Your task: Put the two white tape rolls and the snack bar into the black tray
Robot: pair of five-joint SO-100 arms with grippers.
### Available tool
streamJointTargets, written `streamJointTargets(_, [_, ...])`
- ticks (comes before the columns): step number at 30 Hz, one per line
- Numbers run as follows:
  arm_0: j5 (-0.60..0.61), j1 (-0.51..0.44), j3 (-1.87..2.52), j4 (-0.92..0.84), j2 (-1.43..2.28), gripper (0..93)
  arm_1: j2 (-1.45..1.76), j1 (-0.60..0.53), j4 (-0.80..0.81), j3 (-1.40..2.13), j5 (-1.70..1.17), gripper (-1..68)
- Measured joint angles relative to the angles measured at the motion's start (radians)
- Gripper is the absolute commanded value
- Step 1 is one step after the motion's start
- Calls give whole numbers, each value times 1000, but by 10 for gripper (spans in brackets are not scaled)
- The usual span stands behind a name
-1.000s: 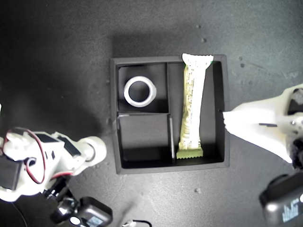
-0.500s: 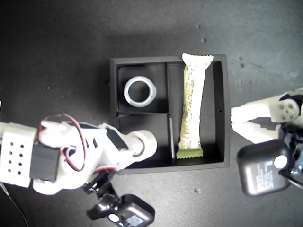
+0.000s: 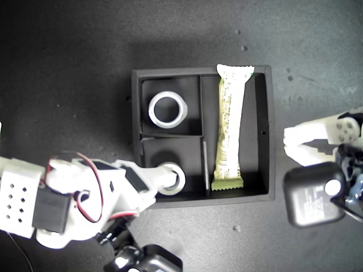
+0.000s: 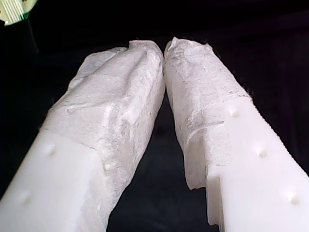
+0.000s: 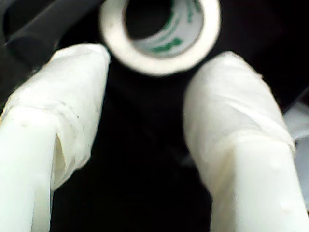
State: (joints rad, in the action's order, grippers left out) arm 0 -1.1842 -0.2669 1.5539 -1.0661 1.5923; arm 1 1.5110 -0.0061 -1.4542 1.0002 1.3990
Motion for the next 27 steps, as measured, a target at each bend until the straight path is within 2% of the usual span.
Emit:
streamJointTargets(4, [-5, 95, 210, -106, 328, 2, 11, 40, -268, -150, 26, -4])
streamJointTargets(6, [-17, 158, 356, -133, 532, 2, 48, 40, -313, -149, 35, -4])
streamJointTargets(9, [-46, 190, 592, -146, 857, 2, 138, 28, -321, -77, 54, -4])
streamJointTargets(14, [-121, 166, 919, -147, 1272, 2, 463, 35, -141, 296, 61, -5])
streamJointTargets(19, [-164, 150, 1092, -147, 1442, 2, 948, 23, 107, 927, 61, -6])
streamJointTargets(22, [-172, 143, 1206, -149, 1582, 2, 1203, 20, 187, 1259, 61, -6])
streamJointTargets(27, [-187, 137, 1336, -176, 1746, 2, 1479, 6, 216, 1629, -40, -6])
